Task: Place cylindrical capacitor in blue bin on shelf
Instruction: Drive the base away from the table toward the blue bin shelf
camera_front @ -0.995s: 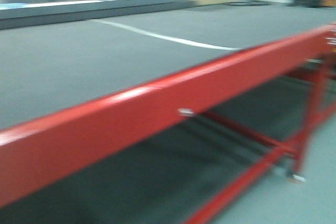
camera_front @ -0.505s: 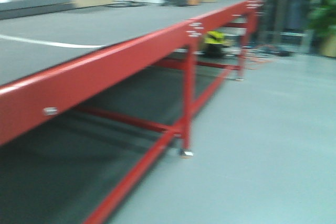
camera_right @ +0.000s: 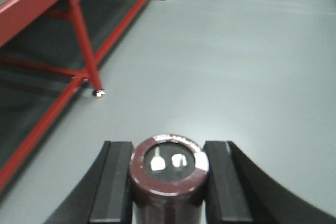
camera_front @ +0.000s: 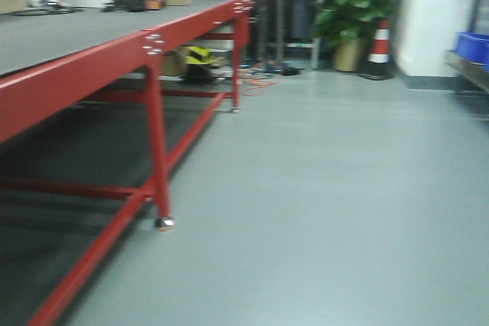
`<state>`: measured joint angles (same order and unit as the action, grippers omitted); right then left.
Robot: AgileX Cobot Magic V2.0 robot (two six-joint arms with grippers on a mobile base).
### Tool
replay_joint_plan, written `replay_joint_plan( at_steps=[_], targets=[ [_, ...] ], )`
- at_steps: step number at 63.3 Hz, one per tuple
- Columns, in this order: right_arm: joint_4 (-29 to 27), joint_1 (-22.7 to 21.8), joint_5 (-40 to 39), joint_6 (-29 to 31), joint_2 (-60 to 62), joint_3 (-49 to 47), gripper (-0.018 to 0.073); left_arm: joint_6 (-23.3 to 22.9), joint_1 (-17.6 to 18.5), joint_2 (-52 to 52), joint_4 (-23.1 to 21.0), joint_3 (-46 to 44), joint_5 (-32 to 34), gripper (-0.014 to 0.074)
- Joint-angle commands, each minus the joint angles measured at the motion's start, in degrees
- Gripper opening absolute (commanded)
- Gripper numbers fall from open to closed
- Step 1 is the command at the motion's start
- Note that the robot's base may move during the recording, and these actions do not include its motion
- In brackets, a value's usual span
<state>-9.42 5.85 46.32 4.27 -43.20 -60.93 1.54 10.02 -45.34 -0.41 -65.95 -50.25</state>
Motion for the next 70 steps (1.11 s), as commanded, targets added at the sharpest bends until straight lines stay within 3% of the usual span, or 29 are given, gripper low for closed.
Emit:
replay_joint_plan(
  at_steps=[1, 70],
  targets=[
    [0.2, 0.0, -1.8, 0.1, 0.5, 0.1, -0.0162, -0.3, -0.1, 0.3, -0.3, 0.0, 1.7, -0.0111],
    [0.2, 0.0, -1.8, 0.1, 0.5, 0.1, -0.0162, -0.3, -0.1, 0.3, -0.3, 0.0, 1.7, -0.0111]
  ],
)
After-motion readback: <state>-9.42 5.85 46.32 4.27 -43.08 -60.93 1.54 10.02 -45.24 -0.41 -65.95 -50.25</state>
